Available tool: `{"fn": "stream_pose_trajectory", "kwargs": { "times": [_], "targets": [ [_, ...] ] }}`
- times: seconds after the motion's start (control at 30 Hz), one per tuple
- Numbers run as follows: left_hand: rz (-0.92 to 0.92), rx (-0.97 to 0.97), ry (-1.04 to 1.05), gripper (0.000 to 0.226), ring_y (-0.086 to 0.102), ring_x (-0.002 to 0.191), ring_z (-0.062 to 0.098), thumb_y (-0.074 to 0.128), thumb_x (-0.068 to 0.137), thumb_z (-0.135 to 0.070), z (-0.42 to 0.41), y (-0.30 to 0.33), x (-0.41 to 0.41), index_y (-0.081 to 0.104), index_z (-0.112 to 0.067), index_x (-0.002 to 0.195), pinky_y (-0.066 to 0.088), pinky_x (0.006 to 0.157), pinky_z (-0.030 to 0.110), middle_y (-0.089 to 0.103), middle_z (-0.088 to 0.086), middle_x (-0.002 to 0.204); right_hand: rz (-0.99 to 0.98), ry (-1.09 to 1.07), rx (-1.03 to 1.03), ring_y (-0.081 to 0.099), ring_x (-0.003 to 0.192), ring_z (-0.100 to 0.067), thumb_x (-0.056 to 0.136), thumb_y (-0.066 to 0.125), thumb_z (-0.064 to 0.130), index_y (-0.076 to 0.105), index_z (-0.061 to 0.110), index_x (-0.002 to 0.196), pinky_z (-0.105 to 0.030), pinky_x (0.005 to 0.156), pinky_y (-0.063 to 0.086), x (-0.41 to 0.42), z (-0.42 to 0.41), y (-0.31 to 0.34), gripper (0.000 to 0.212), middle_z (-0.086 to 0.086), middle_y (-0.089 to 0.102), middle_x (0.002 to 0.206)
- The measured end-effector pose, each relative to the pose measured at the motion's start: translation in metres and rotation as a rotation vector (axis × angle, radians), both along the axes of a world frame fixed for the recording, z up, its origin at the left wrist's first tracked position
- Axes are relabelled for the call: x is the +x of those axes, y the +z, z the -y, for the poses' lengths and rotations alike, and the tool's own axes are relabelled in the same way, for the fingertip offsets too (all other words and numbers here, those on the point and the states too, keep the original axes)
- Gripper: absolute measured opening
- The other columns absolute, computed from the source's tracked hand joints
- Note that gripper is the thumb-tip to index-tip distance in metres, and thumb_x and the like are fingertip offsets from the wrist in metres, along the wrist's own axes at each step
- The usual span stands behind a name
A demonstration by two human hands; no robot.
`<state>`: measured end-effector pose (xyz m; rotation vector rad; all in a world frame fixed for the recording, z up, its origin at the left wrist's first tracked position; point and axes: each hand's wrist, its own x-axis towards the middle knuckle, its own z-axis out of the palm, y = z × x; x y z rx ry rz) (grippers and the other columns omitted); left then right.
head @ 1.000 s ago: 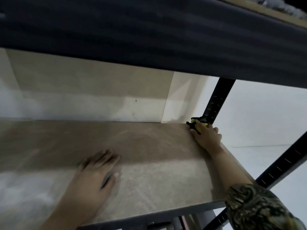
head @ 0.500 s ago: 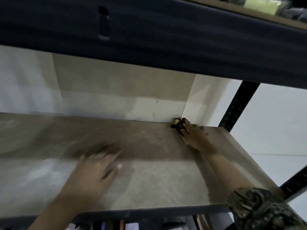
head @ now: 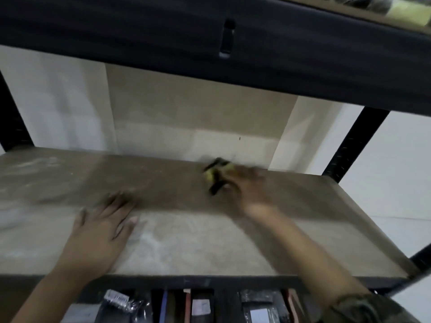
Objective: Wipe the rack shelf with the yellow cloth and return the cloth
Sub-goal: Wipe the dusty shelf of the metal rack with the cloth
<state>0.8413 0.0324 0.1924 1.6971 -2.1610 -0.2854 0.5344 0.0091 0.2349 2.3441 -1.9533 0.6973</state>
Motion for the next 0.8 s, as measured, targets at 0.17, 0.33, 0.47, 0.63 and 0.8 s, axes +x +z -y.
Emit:
{"fn": "stream_pose_trajectory", "kwargs": {
  "times": [0.17, 0.33, 0.47, 0.63, 0.8],
  "targets": [
    [0.008, -0.029, -0.007, 0.064, 0.009, 0.143, 0.002, 0.014, 0.087, -0.060, 0.001, 0.001, -0.002, 0.037, -0.032, 0.140, 0.012, 0.114, 0.046, 0.023, -0.013, 0.154, -0.025, -0.646, 0.223, 0.042, 0.123, -0.040, 0.097, 0.040, 0.025, 0.043, 0.032, 0.136, -0.051, 0.100, 0.038, -0.123, -0.001, 0.001, 0.040, -0.016, 0.048, 0.137],
    [0.011, -0.034, -0.010, 0.050, 0.013, 0.144, 0.007, 0.027, 0.094, -0.049, 0.001, 0.001, -0.001, 0.038, -0.031, 0.140, 0.015, 0.114, 0.045, 0.025, -0.011, 0.154, -0.002, -0.192, 0.099, 0.045, 0.126, -0.026, 0.094, 0.043, 0.031, 0.053, 0.046, 0.122, -0.042, 0.105, 0.037, 0.003, -0.014, -0.012, 0.033, 0.005, 0.048, 0.142],
    [-0.002, -0.048, -0.002, 0.043, 0.019, 0.143, 0.012, 0.031, 0.097, -0.036, 0.000, 0.002, -0.002, 0.042, -0.028, 0.137, 0.020, 0.112, 0.046, 0.031, -0.007, 0.152, -0.094, 0.284, 0.137, 0.038, 0.116, -0.033, 0.089, 0.049, 0.019, 0.043, 0.045, 0.133, -0.048, 0.094, 0.038, 0.095, -0.069, -0.021, 0.051, 0.000, 0.042, 0.145],
    [-0.010, -0.067, -0.015, 0.043, 0.021, 0.143, 0.012, 0.034, 0.096, -0.034, 0.000, 0.003, -0.001, 0.042, -0.027, 0.138, 0.020, 0.112, 0.048, 0.033, -0.005, 0.151, 0.039, -0.186, -0.044, 0.051, 0.120, -0.031, 0.091, 0.051, 0.024, 0.049, 0.035, 0.130, -0.046, 0.099, 0.044, -0.047, -0.055, -0.006, 0.041, -0.007, 0.053, 0.135],
    [0.013, -0.076, -0.023, 0.043, 0.021, 0.143, 0.012, 0.040, 0.094, -0.031, 0.000, 0.002, -0.002, 0.043, -0.026, 0.137, 0.021, 0.112, 0.048, 0.034, -0.005, 0.151, 0.063, -0.785, 0.261, 0.037, 0.125, -0.039, 0.098, 0.037, 0.030, 0.039, 0.027, 0.137, -0.046, 0.102, 0.036, -0.137, -0.050, -0.006, 0.039, -0.015, 0.043, 0.138]
  ]
}}
